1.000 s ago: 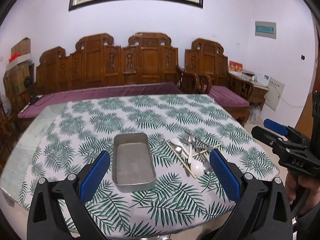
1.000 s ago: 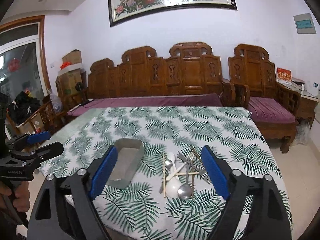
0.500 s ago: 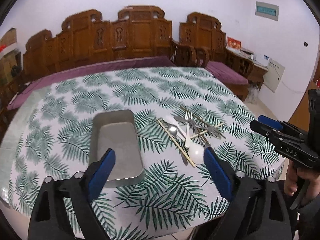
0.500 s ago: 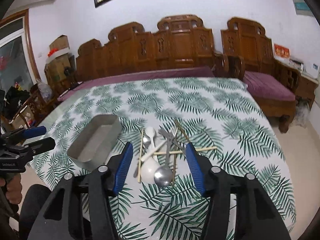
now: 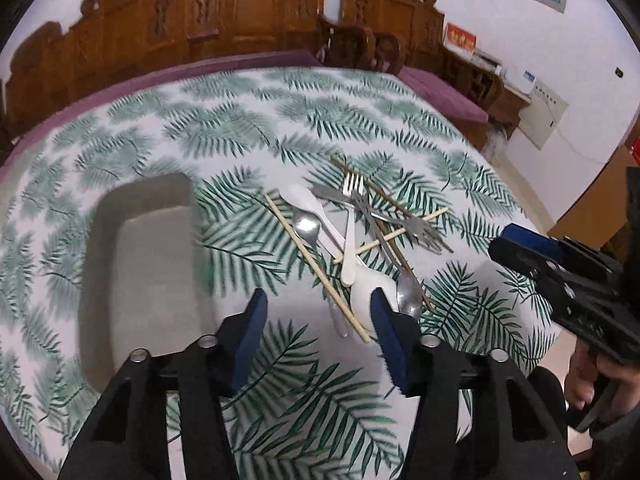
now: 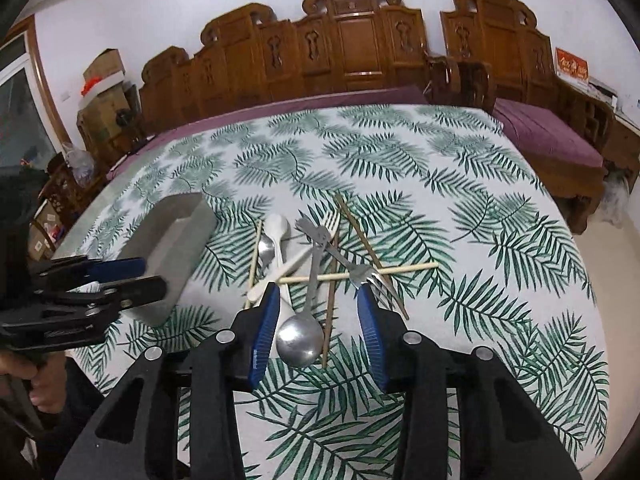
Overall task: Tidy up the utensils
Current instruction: 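Move both grippers forward over the utensil pile, then grasp a wooden chopstick with the left gripper while the right gripper grasps a smiley-face metal spoon, then carry the chopstick into the grey tray and open the left gripper while the right gripper lifts the spoon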
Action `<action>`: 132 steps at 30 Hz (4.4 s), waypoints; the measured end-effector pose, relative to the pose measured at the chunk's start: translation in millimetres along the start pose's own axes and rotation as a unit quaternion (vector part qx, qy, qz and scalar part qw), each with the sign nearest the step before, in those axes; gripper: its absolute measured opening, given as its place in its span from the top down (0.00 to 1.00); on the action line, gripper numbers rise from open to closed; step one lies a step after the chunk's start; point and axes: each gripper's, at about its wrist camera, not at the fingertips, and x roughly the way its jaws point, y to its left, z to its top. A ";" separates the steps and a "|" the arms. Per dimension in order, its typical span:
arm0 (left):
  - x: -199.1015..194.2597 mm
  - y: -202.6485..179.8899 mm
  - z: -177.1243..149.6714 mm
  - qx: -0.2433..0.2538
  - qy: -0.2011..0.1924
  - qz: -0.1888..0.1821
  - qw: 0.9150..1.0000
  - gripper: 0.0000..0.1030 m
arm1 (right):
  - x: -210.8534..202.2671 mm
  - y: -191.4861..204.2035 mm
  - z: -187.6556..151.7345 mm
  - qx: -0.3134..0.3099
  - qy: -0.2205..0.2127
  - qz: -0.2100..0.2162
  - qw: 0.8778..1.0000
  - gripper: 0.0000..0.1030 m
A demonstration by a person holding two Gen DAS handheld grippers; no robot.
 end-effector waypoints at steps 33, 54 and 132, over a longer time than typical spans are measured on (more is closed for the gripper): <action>86.4 30.5 16.5 -0.051 0.116 0.008 0.992 0.96 | 39.2 -3.5 -0.9 -0.002 0.051 0.013 0.999 0.59; 30.4 35.9 4.5 -0.036 0.068 -0.029 0.997 0.97 | 131.1 8.4 10.6 -0.003 0.136 -0.005 0.991 0.82; -107.8 209.5 -17.8 -0.101 -0.049 0.071 0.991 0.96 | 119.5 240.3 74.9 -0.117 0.082 0.118 0.983 0.93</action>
